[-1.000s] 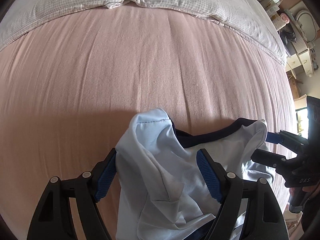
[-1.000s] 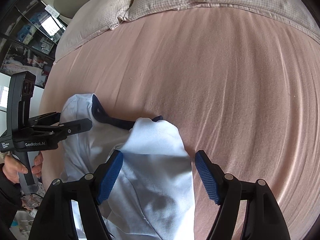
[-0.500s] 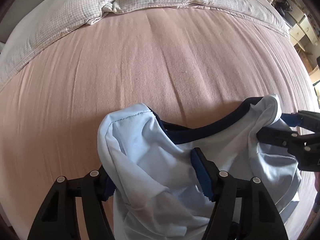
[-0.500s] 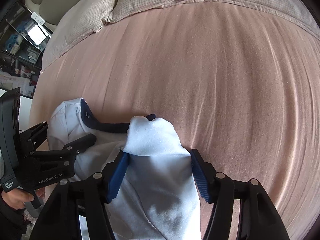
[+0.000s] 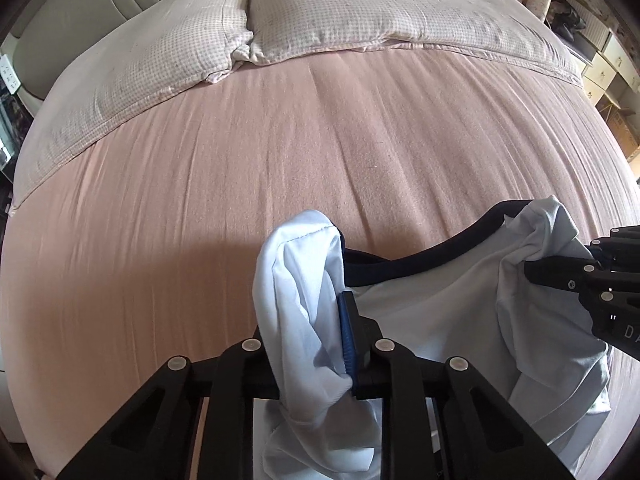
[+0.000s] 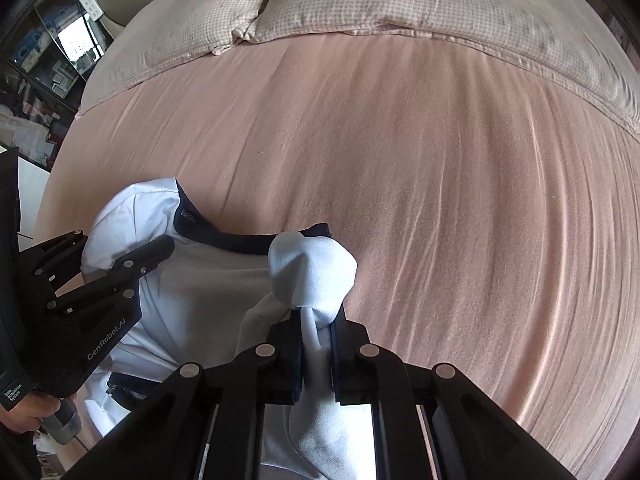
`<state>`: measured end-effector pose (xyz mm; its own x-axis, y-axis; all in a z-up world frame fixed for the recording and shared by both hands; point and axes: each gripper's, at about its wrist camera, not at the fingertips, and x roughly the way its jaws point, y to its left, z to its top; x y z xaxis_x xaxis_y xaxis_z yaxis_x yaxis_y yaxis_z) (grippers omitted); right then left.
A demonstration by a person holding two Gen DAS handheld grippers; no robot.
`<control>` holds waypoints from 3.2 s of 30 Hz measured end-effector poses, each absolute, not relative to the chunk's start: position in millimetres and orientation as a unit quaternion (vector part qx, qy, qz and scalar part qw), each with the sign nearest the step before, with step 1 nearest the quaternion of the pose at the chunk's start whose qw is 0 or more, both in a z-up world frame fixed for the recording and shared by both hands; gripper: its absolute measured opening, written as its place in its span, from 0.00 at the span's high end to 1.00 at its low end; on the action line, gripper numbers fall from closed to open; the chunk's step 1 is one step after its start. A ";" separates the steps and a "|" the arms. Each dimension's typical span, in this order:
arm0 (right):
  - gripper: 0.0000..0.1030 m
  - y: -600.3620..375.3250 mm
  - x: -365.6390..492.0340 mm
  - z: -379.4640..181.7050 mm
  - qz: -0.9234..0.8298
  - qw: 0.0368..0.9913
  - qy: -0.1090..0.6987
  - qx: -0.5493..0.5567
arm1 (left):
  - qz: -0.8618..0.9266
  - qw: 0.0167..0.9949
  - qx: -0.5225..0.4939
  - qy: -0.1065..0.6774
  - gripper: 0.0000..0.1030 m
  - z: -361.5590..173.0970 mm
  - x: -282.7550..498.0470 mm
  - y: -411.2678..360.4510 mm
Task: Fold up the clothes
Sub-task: 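Lift the shirt side with both grippers and fold it over the body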
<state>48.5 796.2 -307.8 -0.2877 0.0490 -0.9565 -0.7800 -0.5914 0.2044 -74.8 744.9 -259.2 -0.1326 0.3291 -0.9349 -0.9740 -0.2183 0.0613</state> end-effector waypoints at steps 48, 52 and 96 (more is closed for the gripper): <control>0.93 546.6 159.6 -187.2 0.781 0.356 0.265 -0.440 | 0.691 0.576 -0.367 0.236 0.85 -163.9 -2.0 499.2; 0.93 530.5 176.6 -195.6 0.769 0.365 0.286 -0.440 | 0.686 0.575 -0.387 0.224 0.85 -167.9 -0.4 481.4; 0.27 468.7 208.3 -251.2 0.751 0.383 0.343 -0.415 | 0.690 0.534 -0.379 0.310 0.34 -217.0 10.7 436.0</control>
